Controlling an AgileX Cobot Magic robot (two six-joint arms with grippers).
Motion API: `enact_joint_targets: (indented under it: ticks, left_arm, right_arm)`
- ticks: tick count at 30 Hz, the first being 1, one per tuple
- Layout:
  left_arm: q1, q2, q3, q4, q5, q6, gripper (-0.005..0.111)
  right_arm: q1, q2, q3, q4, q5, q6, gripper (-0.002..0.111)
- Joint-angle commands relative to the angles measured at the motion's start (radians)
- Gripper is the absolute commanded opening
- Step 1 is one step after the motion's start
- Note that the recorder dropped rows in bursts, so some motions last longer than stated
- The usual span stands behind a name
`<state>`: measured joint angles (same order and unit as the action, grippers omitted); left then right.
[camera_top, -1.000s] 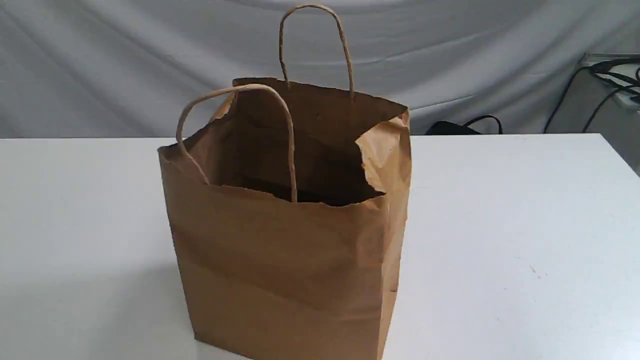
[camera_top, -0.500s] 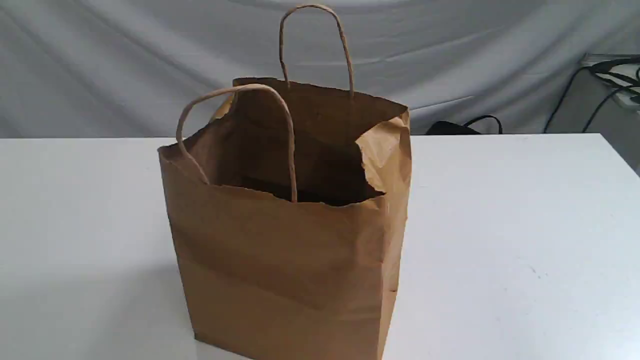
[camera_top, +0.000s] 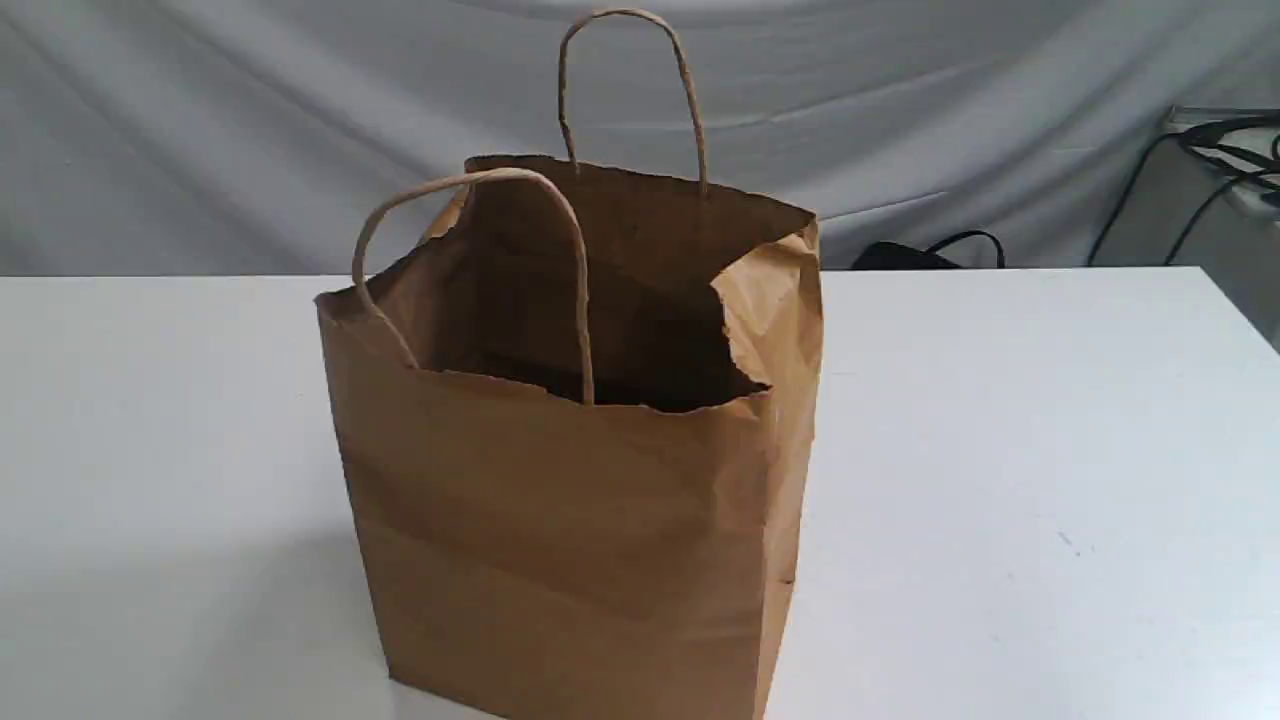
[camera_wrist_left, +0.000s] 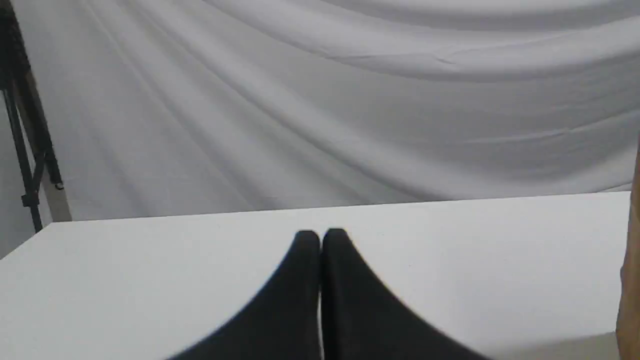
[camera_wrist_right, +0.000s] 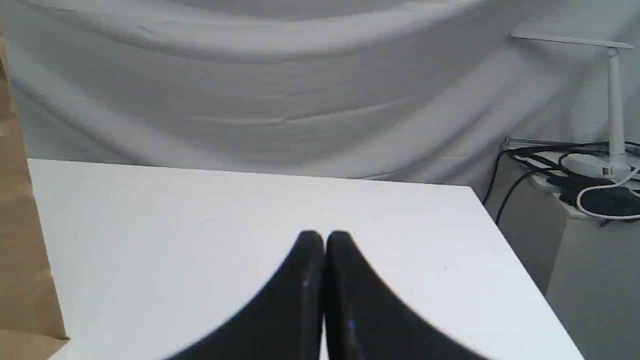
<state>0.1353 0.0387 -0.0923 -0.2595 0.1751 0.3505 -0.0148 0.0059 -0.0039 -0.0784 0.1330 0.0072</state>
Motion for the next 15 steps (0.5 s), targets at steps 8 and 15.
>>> enact_joint_targets:
  ticks: [8, 15]
  left_arm:
    - [0.004, -0.039, 0.092, -0.022, -0.022, -0.01, 0.0]
    - [0.004, -0.039, 0.092, -0.044, -0.058, -0.012, 0.0]
  right_arm:
    - [-0.006, -0.006, 0.004, -0.004, 0.003, 0.001, 0.0]
    - [-0.006, -0.006, 0.004, -0.004, 0.003, 0.001, 0.0]
